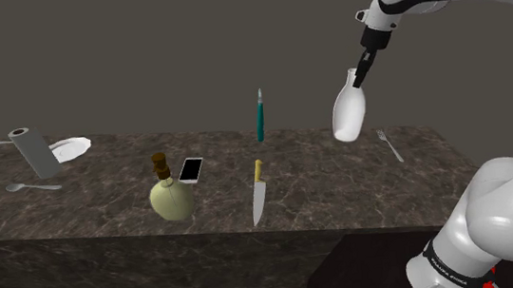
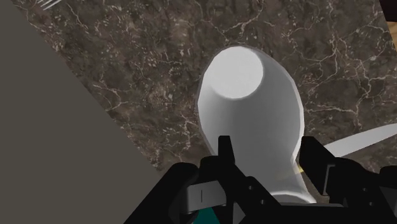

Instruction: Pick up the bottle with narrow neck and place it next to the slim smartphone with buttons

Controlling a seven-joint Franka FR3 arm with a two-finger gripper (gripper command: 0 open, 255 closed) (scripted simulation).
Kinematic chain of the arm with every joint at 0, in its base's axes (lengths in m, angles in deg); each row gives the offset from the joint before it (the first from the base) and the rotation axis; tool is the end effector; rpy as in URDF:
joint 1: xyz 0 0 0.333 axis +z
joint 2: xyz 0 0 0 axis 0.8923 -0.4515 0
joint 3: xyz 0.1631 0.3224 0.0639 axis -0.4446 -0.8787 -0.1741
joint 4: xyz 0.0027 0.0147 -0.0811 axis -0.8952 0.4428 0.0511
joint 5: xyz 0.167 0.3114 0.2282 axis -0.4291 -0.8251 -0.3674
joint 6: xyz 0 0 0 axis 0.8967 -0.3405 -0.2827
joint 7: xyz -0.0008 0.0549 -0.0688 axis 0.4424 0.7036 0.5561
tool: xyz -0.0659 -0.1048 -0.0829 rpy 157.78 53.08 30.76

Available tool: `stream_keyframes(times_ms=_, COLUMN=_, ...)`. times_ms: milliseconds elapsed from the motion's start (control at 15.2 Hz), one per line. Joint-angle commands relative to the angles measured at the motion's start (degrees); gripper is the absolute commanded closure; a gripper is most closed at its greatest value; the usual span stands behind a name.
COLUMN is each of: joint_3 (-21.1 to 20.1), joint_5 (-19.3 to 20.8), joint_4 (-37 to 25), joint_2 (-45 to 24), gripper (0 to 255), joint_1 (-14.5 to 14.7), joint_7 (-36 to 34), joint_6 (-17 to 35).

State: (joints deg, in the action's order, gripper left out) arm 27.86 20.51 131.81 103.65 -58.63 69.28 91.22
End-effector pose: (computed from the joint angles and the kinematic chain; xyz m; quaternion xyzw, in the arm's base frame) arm 0.4219 -0.1993 0.5797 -0.9888 -0.1367 -0.0589 0.0088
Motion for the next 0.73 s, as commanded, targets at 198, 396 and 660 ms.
stream_keyframes(times_ms=198, joint_3=-0.3, joint_5=-0.3, joint_4=-4.2, joint_2=-0.3, gripper=255, joint_1=0.2, joint_7=0.0, joint_6=-3.8)
stream_keyframes(times_ms=396, joint_3=-0.4, joint_5=-0.5, joint_4=-6.8, joint_2=-0.7, gripper=255, joint_1=0.4, joint_7=0.0, joint_6=-6.1)
stream_keyframes(times_ms=660, joint_3=-0.5, joint_5=-0.8, joint_4=-10.6, joint_2=-1.5, gripper=255, joint_1=0.6, joint_7=0.1, joint_6=-9.1)
